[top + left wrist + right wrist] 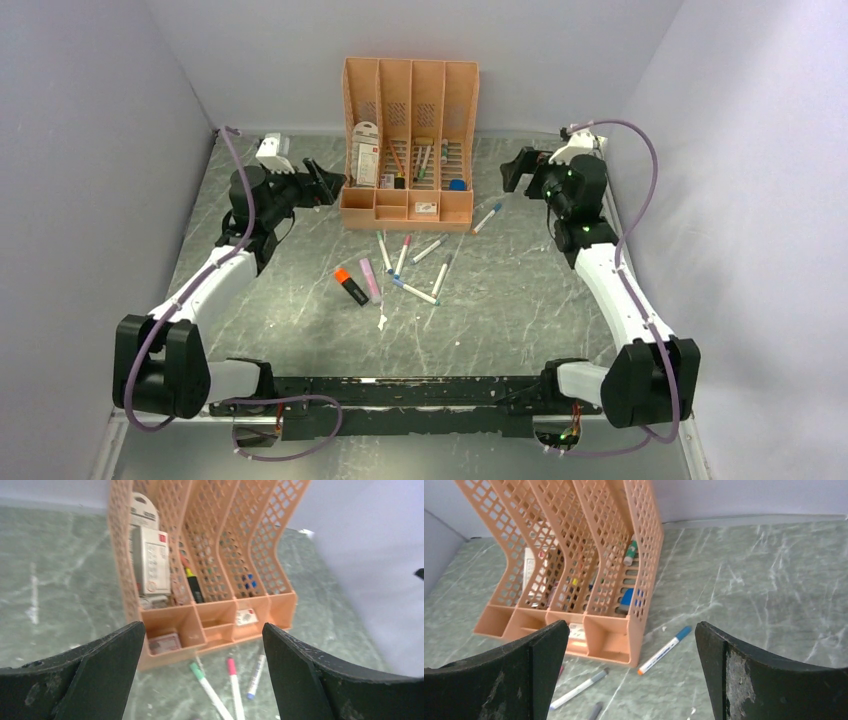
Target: Open the pen caps
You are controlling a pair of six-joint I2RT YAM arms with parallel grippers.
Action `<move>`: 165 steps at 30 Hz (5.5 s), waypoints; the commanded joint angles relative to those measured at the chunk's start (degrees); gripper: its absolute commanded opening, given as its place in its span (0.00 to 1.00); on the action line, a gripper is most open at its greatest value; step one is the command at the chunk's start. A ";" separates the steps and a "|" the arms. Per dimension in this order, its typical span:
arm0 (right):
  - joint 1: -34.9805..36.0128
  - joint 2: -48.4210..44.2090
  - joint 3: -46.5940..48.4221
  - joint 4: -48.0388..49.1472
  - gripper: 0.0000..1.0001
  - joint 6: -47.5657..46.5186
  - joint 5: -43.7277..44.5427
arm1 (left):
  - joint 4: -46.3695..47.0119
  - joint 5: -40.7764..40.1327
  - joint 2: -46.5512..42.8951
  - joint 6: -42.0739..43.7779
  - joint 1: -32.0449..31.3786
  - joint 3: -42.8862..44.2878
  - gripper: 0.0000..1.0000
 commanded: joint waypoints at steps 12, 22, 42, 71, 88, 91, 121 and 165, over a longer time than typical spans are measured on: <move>-1.17 1.68 8.56 -32.23 1.00 8.85 -10.29 | -22.95 17.33 -3.94 -9.58 1.98 5.49 0.99; 1.47 5.34 1.33 -28.81 1.00 14.27 -18.82 | -23.68 28.51 -8.35 -10.18 2.35 2.81 0.99; 5.53 30.23 22.12 -37.69 0.70 14.23 21.62 | -44.96 22.04 -15.52 -4.43 0.84 4.94 0.99; 11.44 47.76 28.43 -39.92 0.45 19.14 24.47 | -47.18 16.00 -17.71 -1.93 0.75 4.86 0.99; 11.09 27.47 12.72 -37.92 0.00 11.06 21.23 | -40.90 22.57 -15.25 -4.24 0.49 1.83 0.99; 11.14 20.14 11.28 -39.89 0.00 8.78 17.99 | -37.25 25.79 -15.03 -7.05 0.49 -0.22 0.99; 38.29 1.46 1.21 -24.11 0.00 20.73 -20.86 | -11.37 28.31 -20.08 -27.77 -4.71 -17.48 0.99; 46.58 10.20 2.44 -19.72 0.00 21.72 -17.60 | -8.01 23.22 -11.51 -31.49 -11.13 -17.37 0.29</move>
